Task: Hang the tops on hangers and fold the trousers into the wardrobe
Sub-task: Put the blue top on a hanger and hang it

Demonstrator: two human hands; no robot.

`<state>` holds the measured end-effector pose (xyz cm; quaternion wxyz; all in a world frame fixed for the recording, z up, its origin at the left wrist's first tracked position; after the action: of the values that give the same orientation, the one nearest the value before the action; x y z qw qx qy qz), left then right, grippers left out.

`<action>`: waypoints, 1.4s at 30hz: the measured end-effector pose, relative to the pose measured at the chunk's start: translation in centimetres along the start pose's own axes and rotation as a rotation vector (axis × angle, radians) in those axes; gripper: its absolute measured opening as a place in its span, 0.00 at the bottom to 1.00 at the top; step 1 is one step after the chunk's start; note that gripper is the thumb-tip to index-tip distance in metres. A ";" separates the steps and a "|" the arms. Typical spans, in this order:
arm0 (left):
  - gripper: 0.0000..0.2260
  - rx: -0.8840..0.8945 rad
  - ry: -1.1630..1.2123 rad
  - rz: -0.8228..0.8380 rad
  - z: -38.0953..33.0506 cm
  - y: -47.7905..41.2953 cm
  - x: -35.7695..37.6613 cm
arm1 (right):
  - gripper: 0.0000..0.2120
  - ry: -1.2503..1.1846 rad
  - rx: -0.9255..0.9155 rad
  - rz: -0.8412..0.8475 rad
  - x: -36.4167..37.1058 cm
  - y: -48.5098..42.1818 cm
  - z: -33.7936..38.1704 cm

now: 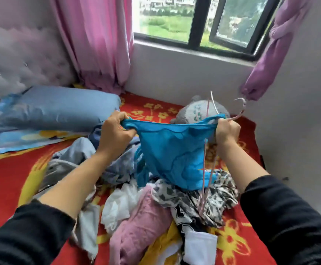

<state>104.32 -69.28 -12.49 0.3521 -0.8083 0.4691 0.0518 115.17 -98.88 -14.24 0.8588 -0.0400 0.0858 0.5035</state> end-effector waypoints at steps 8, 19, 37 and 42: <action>0.08 0.246 -0.005 0.137 -11.3 -8.9 -2.9 | 0.06 -0.111 -0.081 0.027 -5.1 -1.1 11.8; 0.02 0.404 0.002 -0.111 -21.9 -16.7 -10.0 | 0.04 -0.226 -0.439 -0.058 -12.2 0.6 26.4; 0.06 -0.485 0.729 0.363 -8.6 -7.2 1.9 | 0.11 0.115 -0.318 0.457 -11.1 2.2 10.4; 0.10 -0.465 0.834 0.324 -7.7 -6.5 3.0 | 0.12 0.047 -0.324 0.529 -12.1 2.9 9.2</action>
<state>109.25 -74.19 -4.60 -0.0670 -0.7339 0.6655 -0.1184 107.85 -106.43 -2.86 0.6783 -0.1644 0.0318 0.7155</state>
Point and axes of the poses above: each hand's wrist, its own y-axis away from the middle knuckle, its own x-axis out of the palm, z = x × y, the point moved 4 cm from there along -y, towards the middle knuckle, and after that the axes turned 2 degrees about x, right-handed, at the moved point
